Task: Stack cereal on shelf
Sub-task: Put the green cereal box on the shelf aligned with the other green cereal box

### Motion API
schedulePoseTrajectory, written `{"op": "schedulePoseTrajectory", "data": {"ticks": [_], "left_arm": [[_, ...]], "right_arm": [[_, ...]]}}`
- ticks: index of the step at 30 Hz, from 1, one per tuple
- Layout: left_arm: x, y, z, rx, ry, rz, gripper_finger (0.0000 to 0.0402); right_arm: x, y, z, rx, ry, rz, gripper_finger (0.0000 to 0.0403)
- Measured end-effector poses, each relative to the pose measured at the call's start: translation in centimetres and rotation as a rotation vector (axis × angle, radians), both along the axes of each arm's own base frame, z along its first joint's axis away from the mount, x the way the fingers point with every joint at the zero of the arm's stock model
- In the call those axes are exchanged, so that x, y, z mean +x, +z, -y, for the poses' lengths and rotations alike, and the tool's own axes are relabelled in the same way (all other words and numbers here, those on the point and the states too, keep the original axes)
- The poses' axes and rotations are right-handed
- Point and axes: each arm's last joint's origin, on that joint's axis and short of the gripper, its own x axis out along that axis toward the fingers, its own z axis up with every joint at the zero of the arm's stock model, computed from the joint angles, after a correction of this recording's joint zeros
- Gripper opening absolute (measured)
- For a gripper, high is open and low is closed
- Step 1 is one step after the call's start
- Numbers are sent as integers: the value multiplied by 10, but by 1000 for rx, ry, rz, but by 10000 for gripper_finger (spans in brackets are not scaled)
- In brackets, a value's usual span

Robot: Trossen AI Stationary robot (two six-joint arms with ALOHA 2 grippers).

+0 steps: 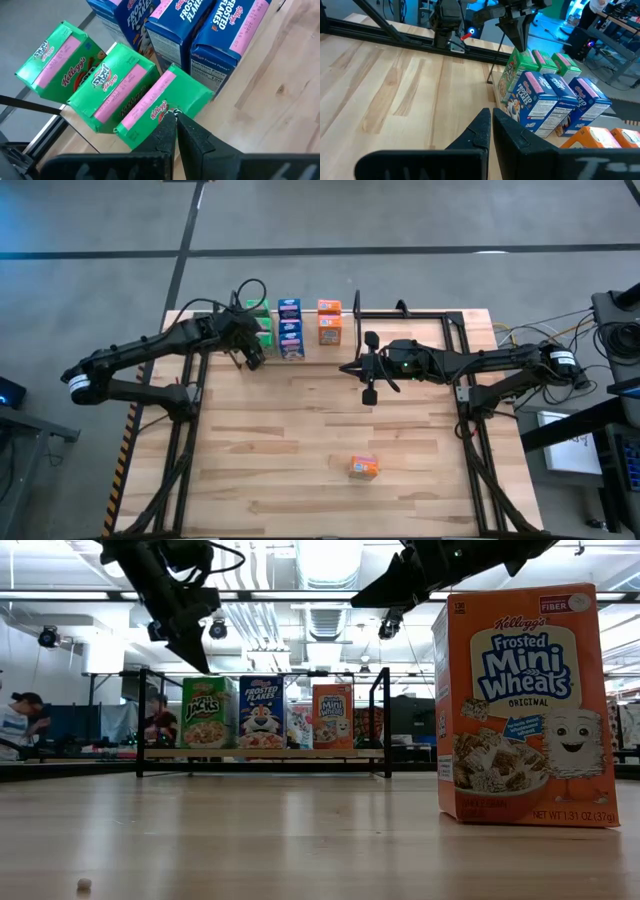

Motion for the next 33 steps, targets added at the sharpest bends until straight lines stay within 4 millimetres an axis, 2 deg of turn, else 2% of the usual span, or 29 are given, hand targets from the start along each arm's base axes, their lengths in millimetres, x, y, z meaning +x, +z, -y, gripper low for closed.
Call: {"op": "schedulePoseTrajectory", "data": {"ticks": [7,13,24,33], "left_arm": [[1,2,0,2,2,12,0],[11,5,0,20,-46,131,0],[18,-14,-7,33,5,44,0],[14,-11,-4,25,11,37,0]], "right_arm": [[0,0,0,0,0,0,9],[0,0,0,0,0,0,9],[0,0,0,0,0,0,9],[0,0,0,-7,2,-1,9]]}}
